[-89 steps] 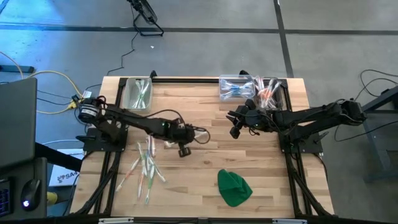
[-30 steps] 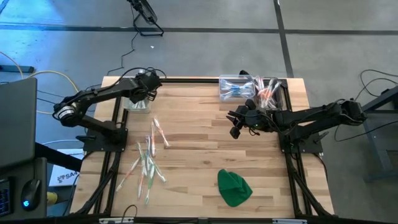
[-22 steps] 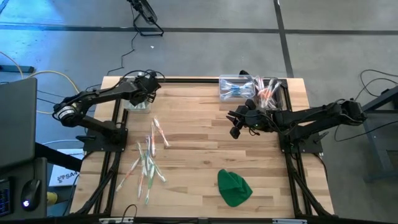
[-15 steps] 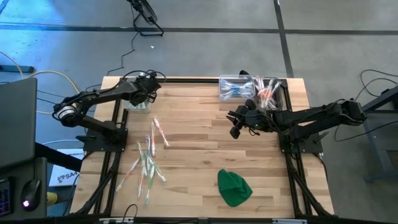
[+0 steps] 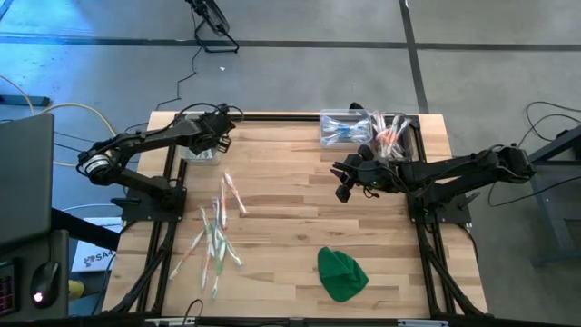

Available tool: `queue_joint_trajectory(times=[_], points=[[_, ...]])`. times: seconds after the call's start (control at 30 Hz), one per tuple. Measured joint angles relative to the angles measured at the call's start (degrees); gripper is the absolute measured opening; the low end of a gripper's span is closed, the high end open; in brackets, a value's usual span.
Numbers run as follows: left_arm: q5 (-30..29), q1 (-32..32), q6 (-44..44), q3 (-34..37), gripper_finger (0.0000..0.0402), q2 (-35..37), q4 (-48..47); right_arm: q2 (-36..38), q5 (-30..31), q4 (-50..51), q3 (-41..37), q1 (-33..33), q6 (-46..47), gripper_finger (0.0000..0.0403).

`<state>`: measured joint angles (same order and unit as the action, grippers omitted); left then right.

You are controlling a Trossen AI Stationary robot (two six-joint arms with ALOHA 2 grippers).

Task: Pick & Place Toothbrushes
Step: Put the green toothbrush into the gray bin

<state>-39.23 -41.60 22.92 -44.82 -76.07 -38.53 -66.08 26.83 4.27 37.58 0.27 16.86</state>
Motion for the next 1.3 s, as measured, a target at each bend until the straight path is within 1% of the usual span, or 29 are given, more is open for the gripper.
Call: queue_joint_trajectory(times=[0.2,0.37,0.47,0.67,0.87,1.1,1.3], points=[[0.23,0.0,-0.07,0.0,0.0163,0.07,-0.08,0.0,0.0,0.0,0.0,0.0,0.0,0.0066],[3.8,0.09,-0.15,-0.8,0.0147,0.07,-1.57,0.0,0.01,0.02,0.0,0.0,0.0,0.0066],[4.25,1.55,-0.15,-1.18,0.0136,0.13,-2.37,0.0,0.0,0.02,0.0,0.0,0.0,0.0066],[3.53,5.8,-0.36,-1.31,0.0109,1.96,-1.94,0.0,0.0,0.04,0.0,0.0,0.0,0.0066],[2.94,10.27,-0.37,-1.31,0.009,5.39,-2.0,0.0,0.0,0.02,0.0,0.0,0.0,0.0066],[2.92,17.24,-1.05,-1.31,0.0083,10.33,-1.89,0.0,0.0,0.02,0.0,0.0,0.0,0.0066],[2.84,24.21,-1.67,-1.31,0.0083,11.54,-0.18,0.0,0.0,0.02,0.0,-0.01,0.0,0.0066]])
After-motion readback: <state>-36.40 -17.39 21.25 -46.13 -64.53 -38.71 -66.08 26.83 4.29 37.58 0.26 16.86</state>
